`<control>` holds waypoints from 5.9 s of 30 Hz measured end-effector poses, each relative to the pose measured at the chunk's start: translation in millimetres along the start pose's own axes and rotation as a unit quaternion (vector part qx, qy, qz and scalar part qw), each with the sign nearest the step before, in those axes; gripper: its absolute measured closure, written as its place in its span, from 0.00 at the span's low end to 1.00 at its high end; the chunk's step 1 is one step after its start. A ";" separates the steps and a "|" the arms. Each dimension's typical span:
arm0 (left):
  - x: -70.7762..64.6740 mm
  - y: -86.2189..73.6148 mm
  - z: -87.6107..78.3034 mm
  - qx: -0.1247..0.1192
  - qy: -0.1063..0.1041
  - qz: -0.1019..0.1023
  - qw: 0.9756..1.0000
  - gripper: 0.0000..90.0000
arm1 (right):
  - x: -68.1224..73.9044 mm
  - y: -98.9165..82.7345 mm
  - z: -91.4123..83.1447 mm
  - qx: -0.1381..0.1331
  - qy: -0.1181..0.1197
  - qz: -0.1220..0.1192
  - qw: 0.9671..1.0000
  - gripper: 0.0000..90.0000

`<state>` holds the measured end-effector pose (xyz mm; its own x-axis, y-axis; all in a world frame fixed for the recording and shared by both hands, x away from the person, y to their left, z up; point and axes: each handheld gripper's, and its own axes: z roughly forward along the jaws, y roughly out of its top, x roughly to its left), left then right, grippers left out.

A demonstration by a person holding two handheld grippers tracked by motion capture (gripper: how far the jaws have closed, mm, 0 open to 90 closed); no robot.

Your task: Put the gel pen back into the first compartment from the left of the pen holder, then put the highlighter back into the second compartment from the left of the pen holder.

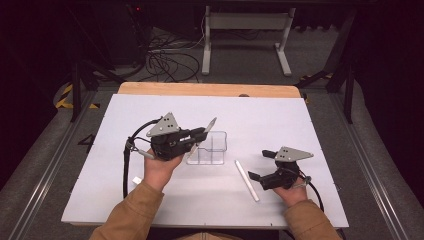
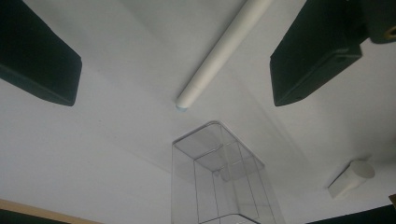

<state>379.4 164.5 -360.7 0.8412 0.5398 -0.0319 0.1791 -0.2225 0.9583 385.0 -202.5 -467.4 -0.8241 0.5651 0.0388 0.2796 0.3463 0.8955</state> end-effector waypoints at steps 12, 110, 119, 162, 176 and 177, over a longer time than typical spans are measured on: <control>6.2 -4.5 0.0 -0.046 0.060 -0.023 0.997 0.88 | 0.1 0.0 0.0 0.000 0.001 0.000 1.000 0.03; 2.4 -34.4 -103.2 -0.007 0.078 -0.013 0.997 0.02 | 31.3 32.9 -24.2 -0.062 -0.070 0.036 0.995 0.00; 2.0 -40.1 -109.9 -0.001 0.083 -0.012 0.996 0.02 | 32.6 34.0 -25.3 -0.045 -0.073 0.034 0.996 0.03; -1.7 -42.7 -121.2 -0.003 0.096 -0.006 0.995 0.03 | 67.4 59.1 -6.3 0.040 -0.133 -0.019 0.990 0.19; -2.9 -43.6 -121.2 -0.004 0.097 -0.005 0.995 0.03 | 68.2 65.5 -1.2 0.090 -0.125 0.013 0.988 0.30; -3.1 -43.5 -121.2 -0.004 0.097 -0.004 0.995 0.03 | 68.5 65.7 -0.8 0.094 -0.129 0.016 0.987 0.32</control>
<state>307.1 270.8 -368.0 0.7247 0.6889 0.0152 0.1808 -0.2115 0.9605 346.6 -141.6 -405.5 -0.6670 0.7416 -0.0714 0.4094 0.4449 0.7965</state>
